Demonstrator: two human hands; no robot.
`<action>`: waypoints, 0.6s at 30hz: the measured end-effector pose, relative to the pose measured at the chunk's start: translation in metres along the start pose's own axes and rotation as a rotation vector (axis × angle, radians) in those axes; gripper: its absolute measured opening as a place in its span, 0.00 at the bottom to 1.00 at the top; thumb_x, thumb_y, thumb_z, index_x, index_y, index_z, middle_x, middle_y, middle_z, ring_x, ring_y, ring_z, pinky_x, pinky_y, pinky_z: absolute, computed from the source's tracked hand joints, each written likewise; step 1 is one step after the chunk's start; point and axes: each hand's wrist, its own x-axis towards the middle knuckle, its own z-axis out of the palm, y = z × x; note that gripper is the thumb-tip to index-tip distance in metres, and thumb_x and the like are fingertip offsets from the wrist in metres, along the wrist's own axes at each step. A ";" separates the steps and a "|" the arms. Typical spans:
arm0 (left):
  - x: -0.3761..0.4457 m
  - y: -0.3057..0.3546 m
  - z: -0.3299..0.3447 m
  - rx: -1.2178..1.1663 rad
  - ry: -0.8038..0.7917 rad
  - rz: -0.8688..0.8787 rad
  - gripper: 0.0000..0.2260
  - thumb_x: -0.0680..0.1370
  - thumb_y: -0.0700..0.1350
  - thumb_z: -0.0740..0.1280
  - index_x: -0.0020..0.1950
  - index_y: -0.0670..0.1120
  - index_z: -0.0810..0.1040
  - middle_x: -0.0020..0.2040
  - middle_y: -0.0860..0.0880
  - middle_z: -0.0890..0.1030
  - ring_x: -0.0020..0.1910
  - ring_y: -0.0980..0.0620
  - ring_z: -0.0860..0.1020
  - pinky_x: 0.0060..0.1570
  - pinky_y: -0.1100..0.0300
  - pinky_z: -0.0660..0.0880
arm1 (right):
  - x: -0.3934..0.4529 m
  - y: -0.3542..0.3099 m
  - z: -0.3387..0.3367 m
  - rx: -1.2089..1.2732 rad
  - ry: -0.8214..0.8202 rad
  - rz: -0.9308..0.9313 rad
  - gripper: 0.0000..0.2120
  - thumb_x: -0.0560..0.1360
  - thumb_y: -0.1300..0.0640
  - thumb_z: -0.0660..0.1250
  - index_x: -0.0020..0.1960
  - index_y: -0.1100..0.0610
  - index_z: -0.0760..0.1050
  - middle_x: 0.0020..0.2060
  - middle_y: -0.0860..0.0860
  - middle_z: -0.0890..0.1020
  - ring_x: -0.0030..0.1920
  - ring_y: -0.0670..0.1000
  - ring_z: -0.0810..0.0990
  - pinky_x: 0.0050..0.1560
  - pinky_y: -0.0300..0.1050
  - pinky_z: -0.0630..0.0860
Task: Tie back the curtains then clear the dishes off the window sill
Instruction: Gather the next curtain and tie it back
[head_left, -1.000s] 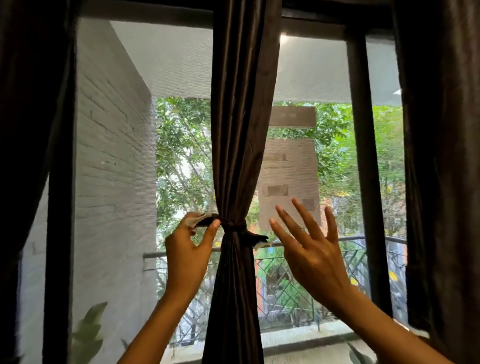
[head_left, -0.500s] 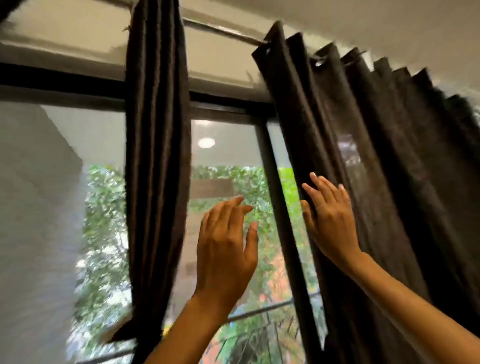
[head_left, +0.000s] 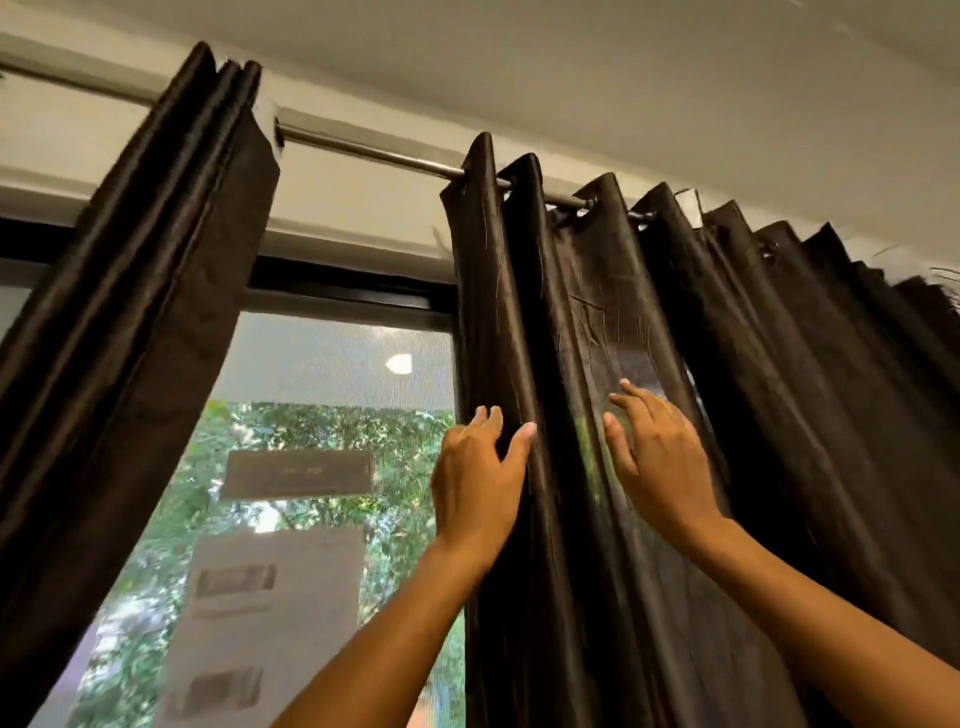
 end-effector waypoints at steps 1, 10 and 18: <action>0.008 0.005 0.008 0.022 -0.006 -0.010 0.25 0.77 0.56 0.64 0.69 0.43 0.71 0.69 0.44 0.73 0.67 0.47 0.71 0.62 0.55 0.69 | 0.006 0.001 0.003 0.010 0.010 0.000 0.24 0.78 0.46 0.52 0.59 0.60 0.77 0.62 0.56 0.78 0.63 0.56 0.76 0.63 0.55 0.70; 0.050 0.017 0.029 0.196 0.122 -0.019 0.16 0.78 0.37 0.63 0.66 0.41 0.73 0.57 0.40 0.80 0.55 0.41 0.78 0.52 0.52 0.75 | 0.032 -0.007 0.024 0.126 -0.133 0.117 0.21 0.78 0.48 0.63 0.65 0.60 0.71 0.61 0.57 0.77 0.61 0.58 0.75 0.58 0.52 0.72; 0.064 -0.017 0.023 -0.075 0.110 -0.069 0.17 0.76 0.36 0.67 0.65 0.40 0.75 0.60 0.41 0.79 0.60 0.44 0.77 0.62 0.56 0.72 | 0.053 -0.015 0.043 0.193 -0.245 0.389 0.21 0.73 0.56 0.71 0.63 0.60 0.70 0.53 0.58 0.80 0.56 0.61 0.79 0.53 0.54 0.76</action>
